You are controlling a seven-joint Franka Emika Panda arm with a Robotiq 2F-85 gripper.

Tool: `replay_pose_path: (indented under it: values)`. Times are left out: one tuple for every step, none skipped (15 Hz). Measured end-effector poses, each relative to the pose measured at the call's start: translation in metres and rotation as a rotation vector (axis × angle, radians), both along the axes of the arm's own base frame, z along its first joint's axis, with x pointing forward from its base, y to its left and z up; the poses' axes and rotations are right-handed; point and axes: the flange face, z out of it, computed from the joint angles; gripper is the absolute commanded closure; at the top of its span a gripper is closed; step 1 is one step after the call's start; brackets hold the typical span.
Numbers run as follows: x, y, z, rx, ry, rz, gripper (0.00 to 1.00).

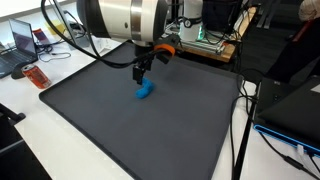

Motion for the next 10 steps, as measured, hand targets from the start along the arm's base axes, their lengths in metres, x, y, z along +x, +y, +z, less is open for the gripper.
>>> replay_pose_path:
  values:
    - [0.001,-0.007,-0.003,0.025,0.007,-0.022,0.0]
    - [0.001,-0.014,-0.005,0.048,0.013,-0.044,0.0]
    - [0.002,-0.023,-0.007,0.071,0.018,-0.066,0.0]
    - [0.003,-0.031,-0.008,0.094,0.021,-0.088,0.0]
    - [0.003,-0.039,-0.008,0.115,0.023,-0.11,0.0]
    - [0.004,-0.046,-0.008,0.137,0.023,-0.13,0.0]
    - [0.004,-0.053,-0.007,0.157,0.022,-0.151,0.0]
    - [0.005,-0.059,-0.005,0.176,0.019,-0.171,0.0]
    - [0.005,-0.064,-0.004,0.191,0.018,-0.187,0.0]
    - [0.005,-0.07,-0.004,0.205,0.018,-0.201,0.0]
